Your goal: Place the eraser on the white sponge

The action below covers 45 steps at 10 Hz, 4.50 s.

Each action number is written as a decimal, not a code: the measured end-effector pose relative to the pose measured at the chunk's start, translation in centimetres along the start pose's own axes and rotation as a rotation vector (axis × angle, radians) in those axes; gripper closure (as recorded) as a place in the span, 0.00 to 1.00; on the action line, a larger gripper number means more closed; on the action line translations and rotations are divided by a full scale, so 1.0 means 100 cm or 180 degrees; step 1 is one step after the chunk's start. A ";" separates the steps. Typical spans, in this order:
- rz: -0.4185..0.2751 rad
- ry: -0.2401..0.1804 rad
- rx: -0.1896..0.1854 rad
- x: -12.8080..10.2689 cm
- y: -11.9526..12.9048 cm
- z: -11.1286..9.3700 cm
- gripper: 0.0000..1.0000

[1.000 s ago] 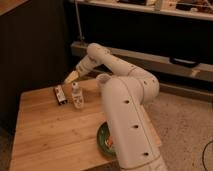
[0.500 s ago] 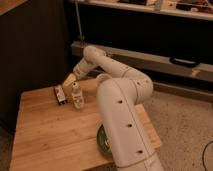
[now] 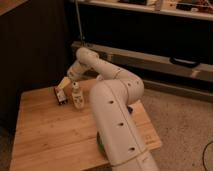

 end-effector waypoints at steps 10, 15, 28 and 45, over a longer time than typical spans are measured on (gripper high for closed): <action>-0.0068 0.0235 -0.0094 0.002 0.000 0.039 0.20; -0.0025 0.0253 -0.0219 0.013 -0.008 0.055 0.20; -0.0150 0.0571 0.0225 0.021 0.004 0.071 0.20; -0.0216 0.0779 0.0583 0.030 0.000 0.079 0.20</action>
